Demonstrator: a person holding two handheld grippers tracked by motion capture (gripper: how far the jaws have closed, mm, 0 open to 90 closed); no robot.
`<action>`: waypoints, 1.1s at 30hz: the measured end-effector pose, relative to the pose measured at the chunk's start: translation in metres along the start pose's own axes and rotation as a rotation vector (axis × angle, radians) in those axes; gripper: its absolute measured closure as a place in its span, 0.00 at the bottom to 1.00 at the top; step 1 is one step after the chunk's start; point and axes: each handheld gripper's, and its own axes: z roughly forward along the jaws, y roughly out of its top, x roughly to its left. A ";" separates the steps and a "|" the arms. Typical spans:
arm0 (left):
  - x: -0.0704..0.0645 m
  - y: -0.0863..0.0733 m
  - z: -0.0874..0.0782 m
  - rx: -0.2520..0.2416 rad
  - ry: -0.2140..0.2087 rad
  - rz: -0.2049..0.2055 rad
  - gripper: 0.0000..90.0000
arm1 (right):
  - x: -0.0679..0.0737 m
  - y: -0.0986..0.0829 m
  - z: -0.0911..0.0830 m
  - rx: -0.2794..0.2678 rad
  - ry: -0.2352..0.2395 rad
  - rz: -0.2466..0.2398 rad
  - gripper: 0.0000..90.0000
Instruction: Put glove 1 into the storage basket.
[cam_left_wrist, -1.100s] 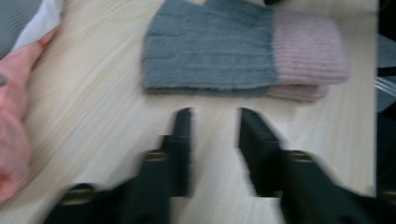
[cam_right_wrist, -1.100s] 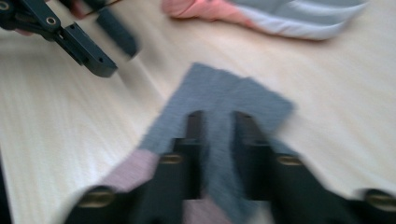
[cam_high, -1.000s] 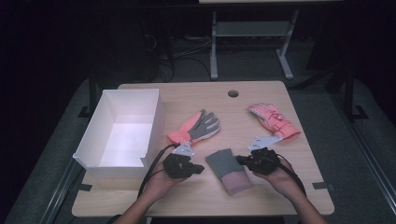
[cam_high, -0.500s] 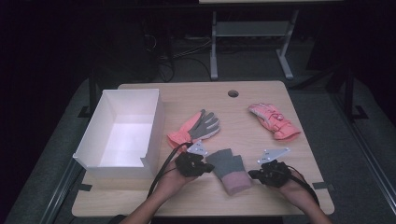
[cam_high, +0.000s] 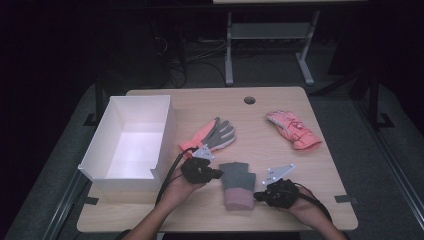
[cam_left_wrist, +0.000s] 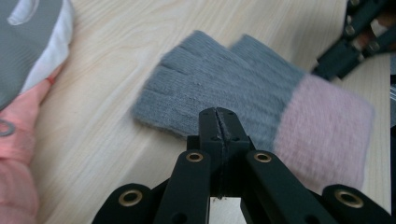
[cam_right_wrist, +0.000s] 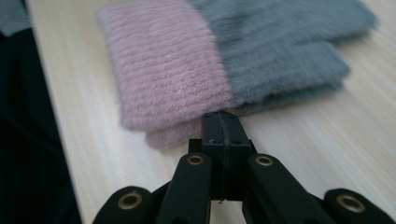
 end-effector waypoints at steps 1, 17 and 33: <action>0.001 0.000 -0.001 -0.001 0.003 -0.004 1.00 | 0.002 0.002 0.002 0.003 0.009 -0.014 1.00; 0.011 -0.004 -0.018 -0.018 0.034 -0.017 1.00 | 0.038 0.047 0.052 -0.013 0.121 -0.162 1.00; -0.001 -0.002 -0.002 0.061 0.070 -0.063 0.28 | 0.011 0.023 0.015 -0.050 0.018 -0.009 0.54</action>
